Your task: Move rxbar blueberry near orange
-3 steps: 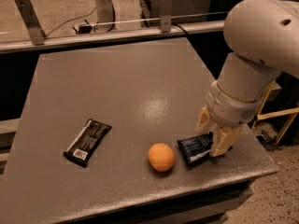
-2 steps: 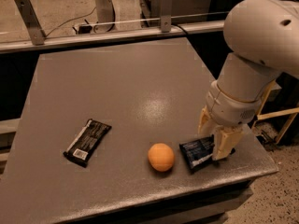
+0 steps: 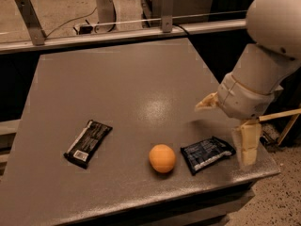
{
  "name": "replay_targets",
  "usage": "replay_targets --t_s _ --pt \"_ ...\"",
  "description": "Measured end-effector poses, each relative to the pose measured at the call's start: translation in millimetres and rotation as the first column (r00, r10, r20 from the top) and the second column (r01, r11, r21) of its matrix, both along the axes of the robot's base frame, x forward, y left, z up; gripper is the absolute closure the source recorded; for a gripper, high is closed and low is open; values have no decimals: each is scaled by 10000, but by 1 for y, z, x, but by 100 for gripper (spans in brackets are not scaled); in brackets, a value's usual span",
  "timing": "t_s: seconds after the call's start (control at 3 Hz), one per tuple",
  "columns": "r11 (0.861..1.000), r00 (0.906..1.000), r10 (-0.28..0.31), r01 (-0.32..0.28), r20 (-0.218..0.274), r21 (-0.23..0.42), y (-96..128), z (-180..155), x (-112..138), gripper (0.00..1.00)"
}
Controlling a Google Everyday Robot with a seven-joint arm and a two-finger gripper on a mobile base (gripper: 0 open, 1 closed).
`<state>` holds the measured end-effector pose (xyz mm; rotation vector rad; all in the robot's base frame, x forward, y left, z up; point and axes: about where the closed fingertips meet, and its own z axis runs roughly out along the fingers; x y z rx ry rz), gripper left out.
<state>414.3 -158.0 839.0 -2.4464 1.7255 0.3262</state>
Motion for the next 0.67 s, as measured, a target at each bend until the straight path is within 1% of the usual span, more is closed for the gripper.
replay_targets --t_s 0.33,0.67 --pt "9892 9995 -309 291 103 1433 -42 35 13 0" --pt "9800 9933 -590 386 997 1950 -52 72 34 0"
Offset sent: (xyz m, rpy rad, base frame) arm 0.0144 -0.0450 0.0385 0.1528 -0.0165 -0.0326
